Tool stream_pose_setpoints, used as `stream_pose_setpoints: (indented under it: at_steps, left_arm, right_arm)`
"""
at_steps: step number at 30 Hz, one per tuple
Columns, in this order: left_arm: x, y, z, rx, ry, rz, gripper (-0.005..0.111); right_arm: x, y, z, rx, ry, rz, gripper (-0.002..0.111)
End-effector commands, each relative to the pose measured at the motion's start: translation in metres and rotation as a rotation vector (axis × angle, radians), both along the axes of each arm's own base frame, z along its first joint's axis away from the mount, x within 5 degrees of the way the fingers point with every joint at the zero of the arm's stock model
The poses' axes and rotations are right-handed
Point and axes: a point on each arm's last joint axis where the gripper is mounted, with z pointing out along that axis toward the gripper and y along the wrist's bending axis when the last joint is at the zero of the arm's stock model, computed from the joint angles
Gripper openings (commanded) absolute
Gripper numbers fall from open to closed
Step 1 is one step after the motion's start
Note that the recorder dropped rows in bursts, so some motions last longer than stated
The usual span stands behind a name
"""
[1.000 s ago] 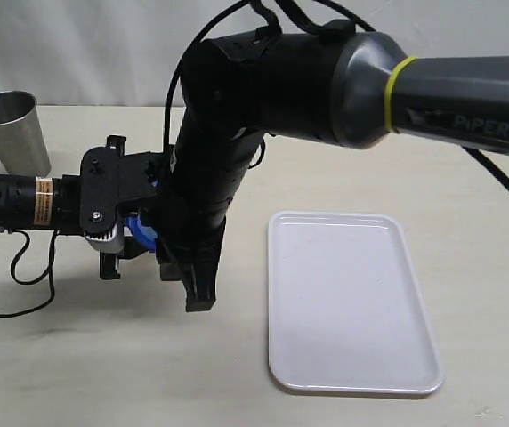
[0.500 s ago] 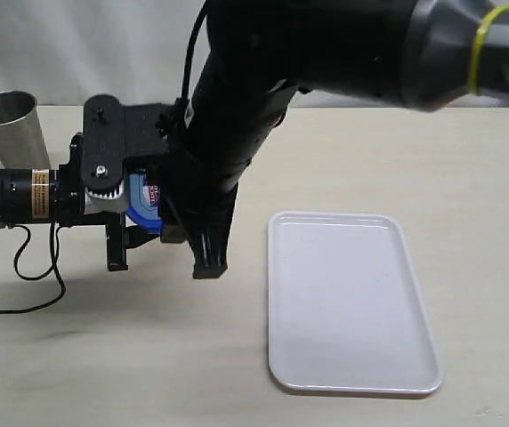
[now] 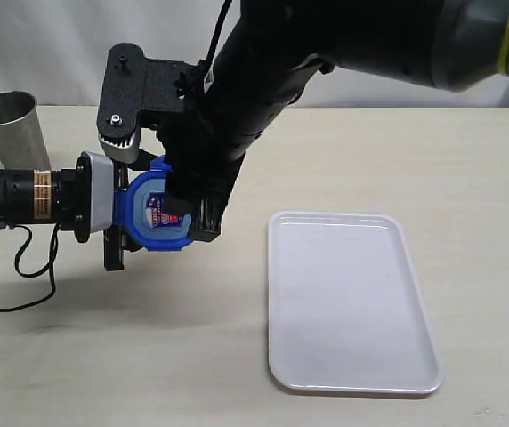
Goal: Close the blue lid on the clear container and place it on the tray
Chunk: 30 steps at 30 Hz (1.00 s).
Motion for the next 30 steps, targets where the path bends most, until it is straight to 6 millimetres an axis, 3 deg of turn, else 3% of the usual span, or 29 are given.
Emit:
stream_pose_setpoints:
  at_steps: [1,6,15,24,30]
  left_arm:
    - [0.001,-0.004,0.010,-0.056,-0.011,-0.004,0.000]
    - [0.001,-0.004,0.010,-0.063,-0.009,-0.004,0.000]
    - [-0.002,-0.006,0.014,-0.126,0.036,-0.020,0.000]
    - [-0.001,-0.006,0.015,-0.149,0.078,-0.002,0.000]
    - [0.000,-0.005,0.015,-0.161,0.095,0.012,0.000]
  right_arm:
    - [0.012,0.003,-0.009,-0.003,-0.072,0.004,0.054]
    - [0.002,0.005,-0.017,-0.029,0.035,0.077,0.043]
    - [0.005,0.015,-0.056,-0.095,0.139,0.102,0.042]
    - [0.005,0.021,-0.079,-0.131,0.191,0.114,0.037]
    - [0.005,0.019,-0.079,-0.149,0.179,0.129,0.037]
